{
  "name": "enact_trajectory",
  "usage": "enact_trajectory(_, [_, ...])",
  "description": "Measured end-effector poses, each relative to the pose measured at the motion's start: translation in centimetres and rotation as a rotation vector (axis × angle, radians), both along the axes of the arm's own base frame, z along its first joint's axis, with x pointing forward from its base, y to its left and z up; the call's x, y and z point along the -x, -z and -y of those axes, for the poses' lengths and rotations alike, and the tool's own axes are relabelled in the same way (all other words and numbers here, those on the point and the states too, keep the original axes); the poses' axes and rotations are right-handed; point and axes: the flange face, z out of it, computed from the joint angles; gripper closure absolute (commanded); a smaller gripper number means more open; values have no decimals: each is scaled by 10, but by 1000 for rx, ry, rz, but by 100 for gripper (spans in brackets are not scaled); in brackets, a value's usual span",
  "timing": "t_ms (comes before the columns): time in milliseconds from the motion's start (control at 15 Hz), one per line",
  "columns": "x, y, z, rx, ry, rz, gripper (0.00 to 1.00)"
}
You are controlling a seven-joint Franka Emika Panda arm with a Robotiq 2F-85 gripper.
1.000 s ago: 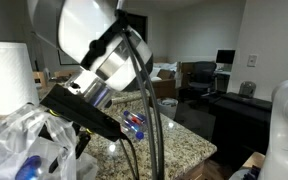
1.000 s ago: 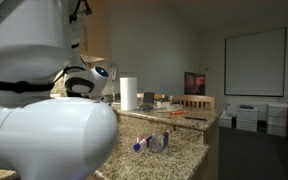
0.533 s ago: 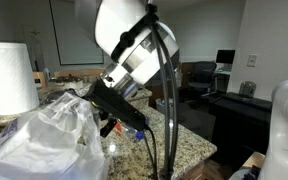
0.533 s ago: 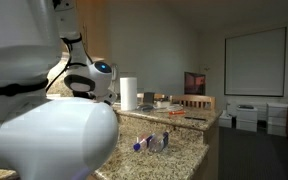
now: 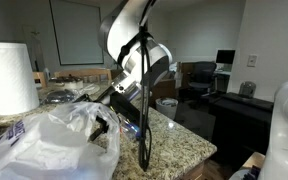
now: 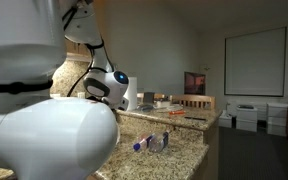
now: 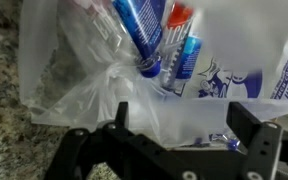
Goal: Put the plastic bottles in the plastic bag
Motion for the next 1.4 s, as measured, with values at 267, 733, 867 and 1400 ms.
enact_trajectory(267, [-19,11,-13,38,-66,11,0])
enact_trajectory(733, [-75,24,-21,97,-126,61,0])
enact_trajectory(867, [-90,30,-38,75,-218,61,0])
enact_trajectory(1400, [-129,56,-81,27,-546,28,46])
